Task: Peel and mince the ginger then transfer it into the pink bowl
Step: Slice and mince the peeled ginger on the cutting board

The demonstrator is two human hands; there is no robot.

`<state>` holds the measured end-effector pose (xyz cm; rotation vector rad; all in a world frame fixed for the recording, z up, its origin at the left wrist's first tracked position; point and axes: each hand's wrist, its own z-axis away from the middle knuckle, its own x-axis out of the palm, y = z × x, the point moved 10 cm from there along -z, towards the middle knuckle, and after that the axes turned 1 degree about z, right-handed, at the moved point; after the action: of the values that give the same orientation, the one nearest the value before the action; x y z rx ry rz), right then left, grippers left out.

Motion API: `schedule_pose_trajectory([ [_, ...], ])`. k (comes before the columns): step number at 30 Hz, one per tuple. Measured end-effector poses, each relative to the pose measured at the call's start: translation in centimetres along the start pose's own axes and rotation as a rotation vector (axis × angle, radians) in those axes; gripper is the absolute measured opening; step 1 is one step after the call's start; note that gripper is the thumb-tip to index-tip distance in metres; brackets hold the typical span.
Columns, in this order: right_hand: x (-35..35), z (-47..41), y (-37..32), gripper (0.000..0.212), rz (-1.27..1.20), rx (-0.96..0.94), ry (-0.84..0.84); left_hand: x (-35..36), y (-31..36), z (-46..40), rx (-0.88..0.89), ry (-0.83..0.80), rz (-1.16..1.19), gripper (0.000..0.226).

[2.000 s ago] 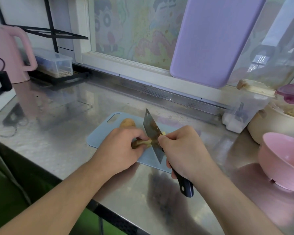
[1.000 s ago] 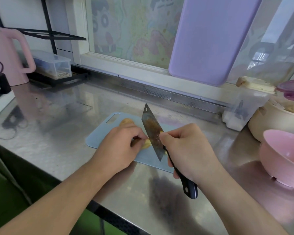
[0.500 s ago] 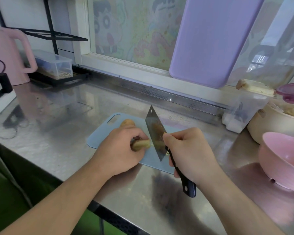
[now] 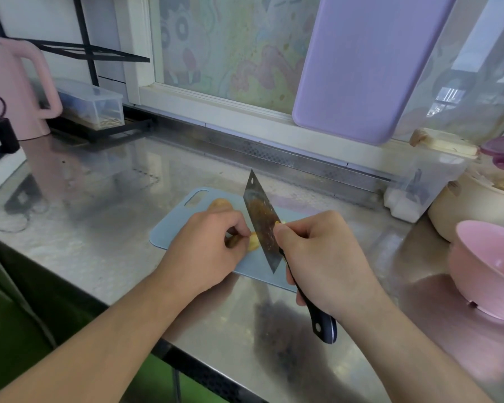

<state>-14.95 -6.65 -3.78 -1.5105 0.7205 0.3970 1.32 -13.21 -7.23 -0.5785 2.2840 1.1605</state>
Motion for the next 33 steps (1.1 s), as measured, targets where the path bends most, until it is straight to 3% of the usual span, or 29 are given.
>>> schedule_pose_trajectory([
  [15,0.6,-0.1,0.5,0.038,0.004,0.107,-0.098,0.1,0.0,0.1,-0.034,-0.039,0.033,0.018],
  [33,-0.8,-0.4,1.3,0.039,0.000,0.080,-0.066,0.9,0.4,0.2,-0.046,-0.111,0.089,0.017],
])
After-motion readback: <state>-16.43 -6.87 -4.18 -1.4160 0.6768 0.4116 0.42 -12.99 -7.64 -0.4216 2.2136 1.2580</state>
